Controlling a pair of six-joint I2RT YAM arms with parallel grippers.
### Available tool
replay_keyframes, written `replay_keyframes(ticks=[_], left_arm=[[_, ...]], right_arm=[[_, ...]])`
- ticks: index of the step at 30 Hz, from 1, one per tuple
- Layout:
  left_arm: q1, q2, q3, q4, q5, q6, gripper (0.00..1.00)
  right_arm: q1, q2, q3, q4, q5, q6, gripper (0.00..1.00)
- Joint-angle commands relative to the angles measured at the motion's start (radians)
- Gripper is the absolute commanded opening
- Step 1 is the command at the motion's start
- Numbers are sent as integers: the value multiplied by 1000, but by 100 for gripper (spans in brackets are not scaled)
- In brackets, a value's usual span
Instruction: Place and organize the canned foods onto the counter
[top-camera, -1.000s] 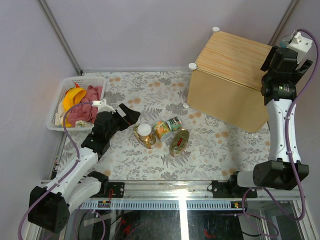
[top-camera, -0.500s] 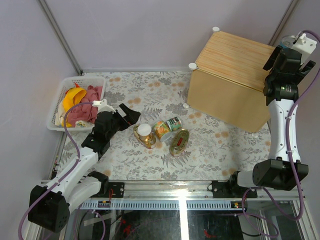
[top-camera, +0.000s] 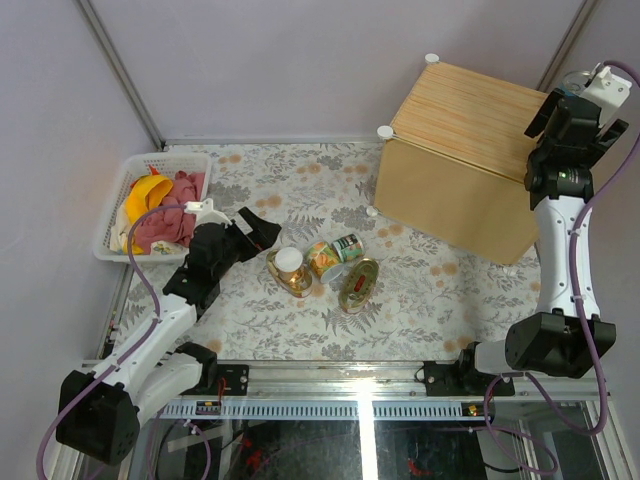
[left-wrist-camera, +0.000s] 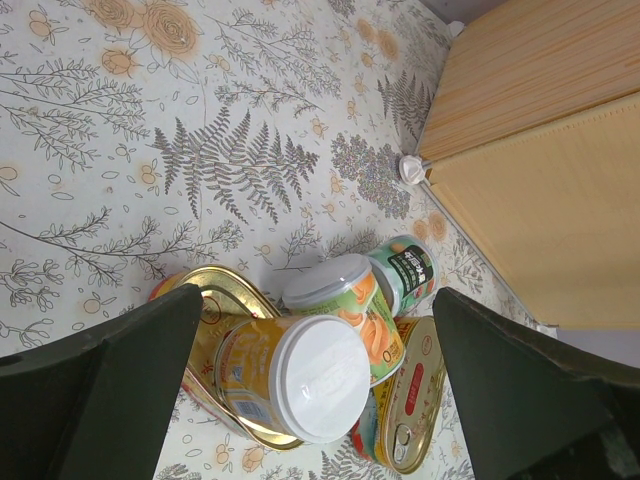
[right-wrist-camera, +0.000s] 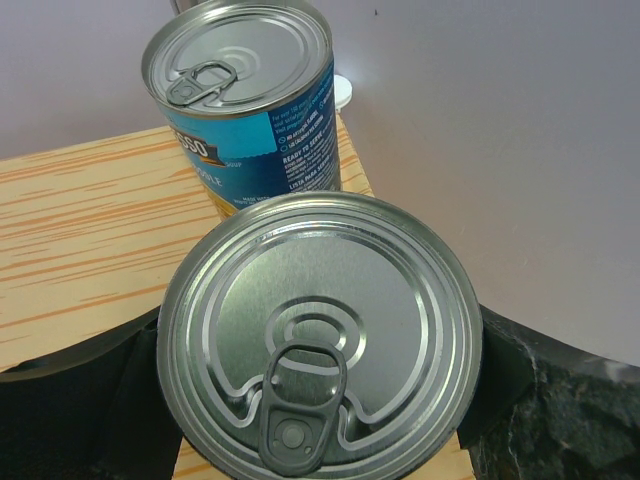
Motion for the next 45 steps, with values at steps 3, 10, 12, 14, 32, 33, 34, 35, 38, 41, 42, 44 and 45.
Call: replay_keyframes(ticks=[3, 10, 12, 14, 32, 33, 34, 35, 38, 41, 42, 44, 45], left_arm=[[2, -9, -13, 54, 15, -11, 100], [4, -16, -24, 60, 17, -18, 100], [2, -18, -28, 66, 16, -22, 100], [2, -17, -34, 73, 19, -27, 100], [3, -32, -44, 75, 34, -33, 100], [3, -32, -44, 74, 36, -34, 100], [3, -32, -44, 74, 36, -33, 100], [2, -33, -43, 75, 38, -32, 100], [2, -31, -41, 76, 41, -32, 100], [3, -30, -39, 76, 45, -32, 100], [3, -31, -39, 76, 46, -32, 100], [2, -32, -38, 75, 48, -34, 100], [2, -32, -39, 75, 50, -34, 100]], right_arm=[[-6, 13, -4, 116, -26, 24, 15], [-6, 8, -11, 118, -38, 15, 51], [-6, 6, -7, 110, -43, 14, 68], [-6, 4, -4, 107, -45, 14, 80], [-6, -25, 10, 71, -36, 15, 100], [-6, -27, 14, 70, -30, 14, 100], [-6, -27, 16, 67, -26, 12, 100], [-6, -28, 18, 65, -22, 9, 100], [-6, -34, 27, 64, -5, -4, 100], [-6, -36, 37, 63, -1, -8, 99], [-6, -36, 39, 61, -2, -9, 99], [-6, -36, 43, 62, 2, -11, 100], [-6, -36, 46, 61, 3, -12, 99]])
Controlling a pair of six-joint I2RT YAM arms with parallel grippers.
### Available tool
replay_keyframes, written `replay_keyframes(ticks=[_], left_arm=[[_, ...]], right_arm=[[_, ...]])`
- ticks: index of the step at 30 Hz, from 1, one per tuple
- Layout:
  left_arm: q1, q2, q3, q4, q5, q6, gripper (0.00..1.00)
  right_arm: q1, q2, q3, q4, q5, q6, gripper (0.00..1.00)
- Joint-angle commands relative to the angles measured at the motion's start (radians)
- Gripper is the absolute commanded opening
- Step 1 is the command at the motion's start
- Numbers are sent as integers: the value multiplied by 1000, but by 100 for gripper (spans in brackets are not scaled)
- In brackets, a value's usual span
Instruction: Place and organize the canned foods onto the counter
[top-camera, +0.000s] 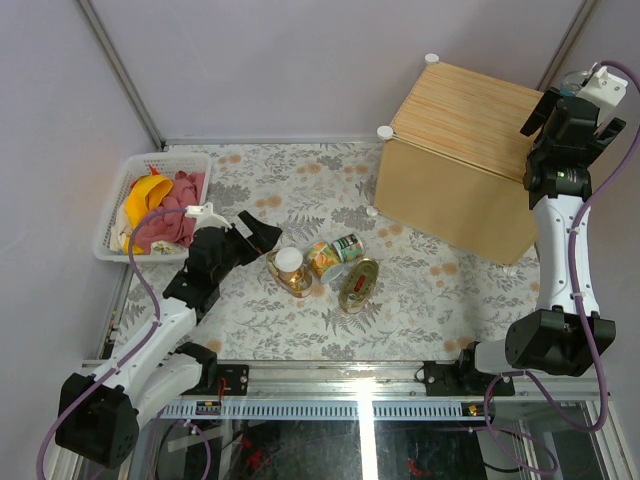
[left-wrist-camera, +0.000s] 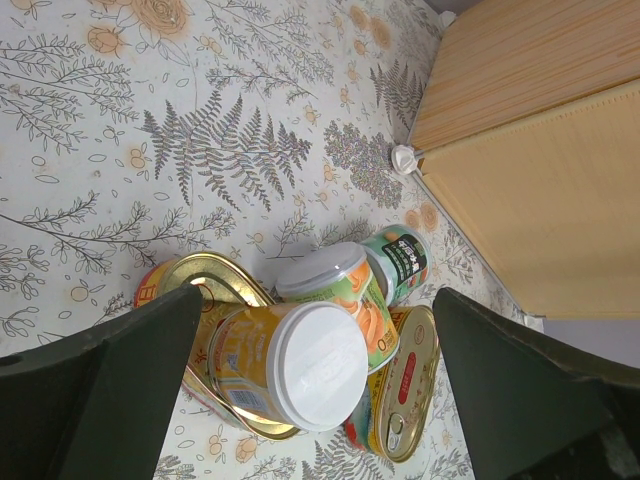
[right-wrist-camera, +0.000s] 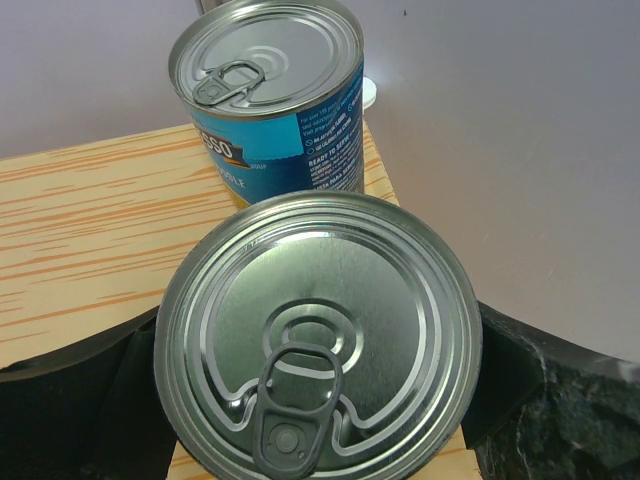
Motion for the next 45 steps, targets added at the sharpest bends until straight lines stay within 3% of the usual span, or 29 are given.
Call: replay_keyframes(ticks=[1, 40, 45], left_arm=[[2, -13, -3, 54, 25, -6, 100], [2, -68, -44, 42, 7, -38, 100], [2, -75, -47, 46, 4, -51, 100]], right_arm=[[-5, -49, 58, 30, 43, -9, 100], [18, -72, 263, 22, -8, -60, 100], [68, -104, 231, 85, -196, -70, 100]])
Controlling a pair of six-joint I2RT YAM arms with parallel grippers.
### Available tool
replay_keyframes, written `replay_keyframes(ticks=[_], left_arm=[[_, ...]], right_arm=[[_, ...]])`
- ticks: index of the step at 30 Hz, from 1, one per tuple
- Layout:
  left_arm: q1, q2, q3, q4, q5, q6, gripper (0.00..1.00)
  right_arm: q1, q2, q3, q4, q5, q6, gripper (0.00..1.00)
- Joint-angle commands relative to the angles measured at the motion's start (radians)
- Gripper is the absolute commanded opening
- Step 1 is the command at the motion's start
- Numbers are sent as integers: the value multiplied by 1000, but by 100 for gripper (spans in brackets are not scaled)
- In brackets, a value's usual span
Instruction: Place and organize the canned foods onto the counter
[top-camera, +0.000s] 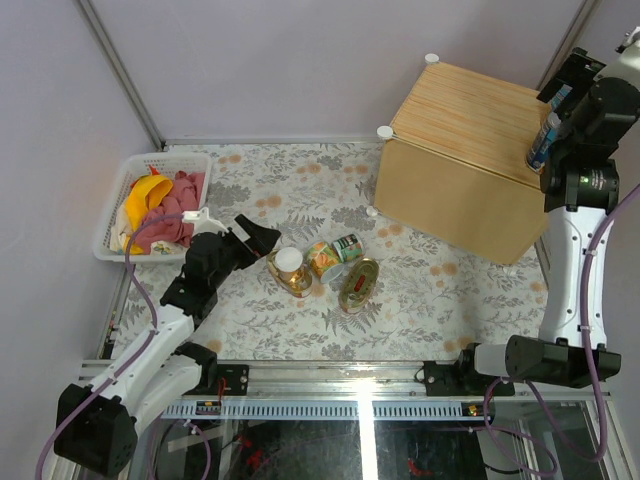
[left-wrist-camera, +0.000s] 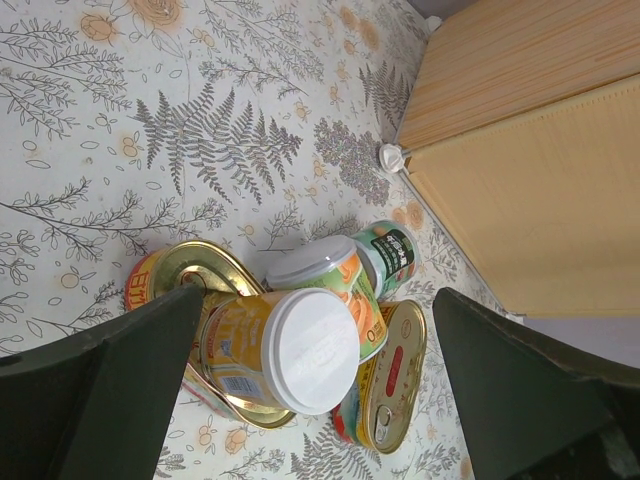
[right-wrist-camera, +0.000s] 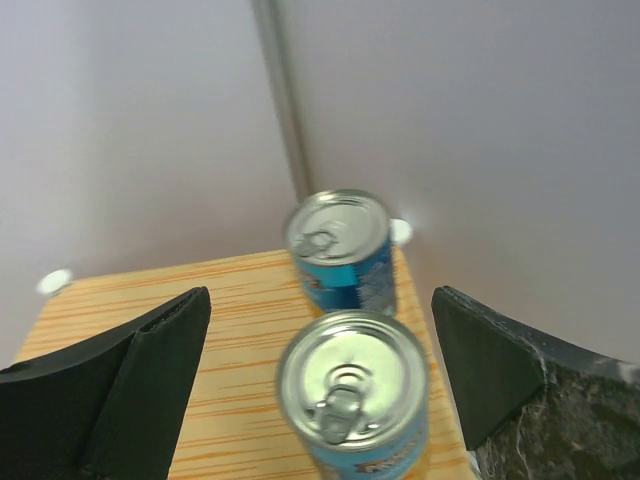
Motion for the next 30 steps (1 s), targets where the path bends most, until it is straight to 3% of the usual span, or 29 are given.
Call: replay_keyframes(ticks=[1, 6, 23, 30], left_arm=[[2, -16, -13, 49, -2, -19, 100], [2, -22, -25, 61, -3, -40, 100], [2, -62, -63, 58, -15, -68, 100], [3, -81, -83, 60, -28, -78, 100]], right_arm=[[71, -55, -6, 117, -183, -34, 100], [227, -73, -79, 144, -284, -30, 99], [848, -16, -340, 94, -252, -36, 94], [967, -20, -475, 7, -283, 98, 93]])
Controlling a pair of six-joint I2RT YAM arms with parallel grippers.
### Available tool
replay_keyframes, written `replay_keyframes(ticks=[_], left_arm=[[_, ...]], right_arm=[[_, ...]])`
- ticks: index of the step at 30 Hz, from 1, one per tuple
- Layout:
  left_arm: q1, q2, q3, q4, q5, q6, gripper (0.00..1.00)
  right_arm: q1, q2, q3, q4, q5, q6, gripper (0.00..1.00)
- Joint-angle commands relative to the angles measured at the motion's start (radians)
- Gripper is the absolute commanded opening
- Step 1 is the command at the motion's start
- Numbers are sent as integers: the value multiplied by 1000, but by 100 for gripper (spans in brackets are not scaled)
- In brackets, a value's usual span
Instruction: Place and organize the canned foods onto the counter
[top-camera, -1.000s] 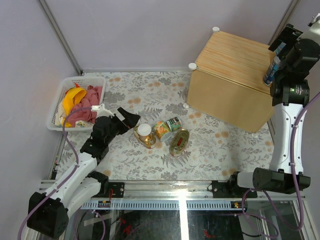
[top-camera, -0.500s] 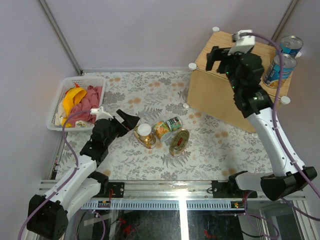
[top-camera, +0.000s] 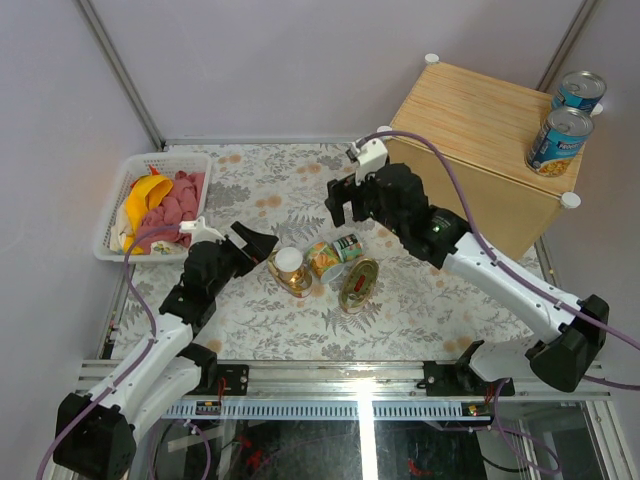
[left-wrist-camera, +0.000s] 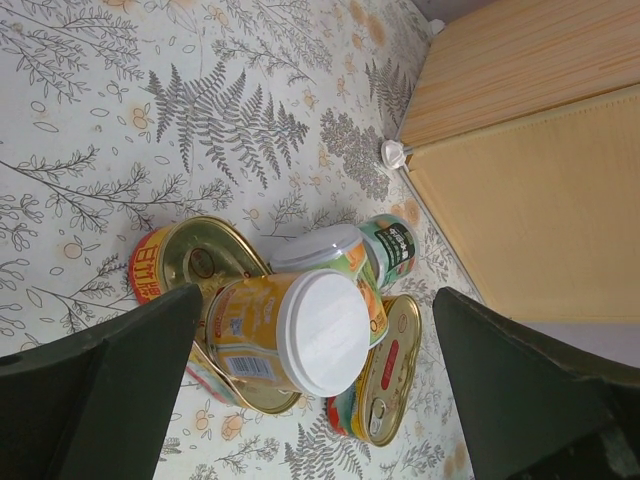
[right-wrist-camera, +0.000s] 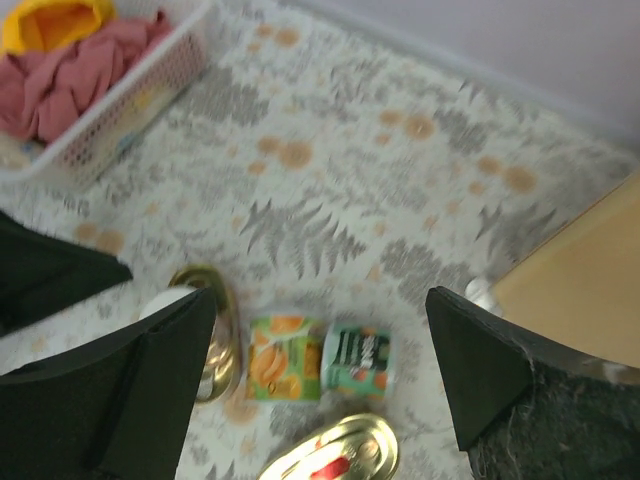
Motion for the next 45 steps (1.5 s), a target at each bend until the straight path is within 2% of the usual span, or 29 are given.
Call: replay_keyframes(ticks=[1, 13, 18, 25, 30, 37, 45], left_arm=[[3, -24, -20, 53, -21, -10, 100], [2, 4, -49, 113, -18, -36, 100], [3, 17, -64, 139, -13, -46, 100], [3, 12, -79, 136, -10, -60, 100], [4, -8, -68, 91, -16, -59, 100], [25, -38, -41, 0, -10, -120, 100], [95, -25, 12, -77, 50, -191, 100]], right_arm=[[29, -24, -74, -58, -31, 115, 92], [43, -76, -207, -241, -66, 262, 91], [54, -80, -261, -222, -120, 294, 87], [185, -19, -243, -89, -196, 164, 88], [265, 20, -261, 69, -130, 44, 93], [282, 37, -359, 335, -37, -58, 94], [282, 117, -449, 600, -32, -45, 94]])
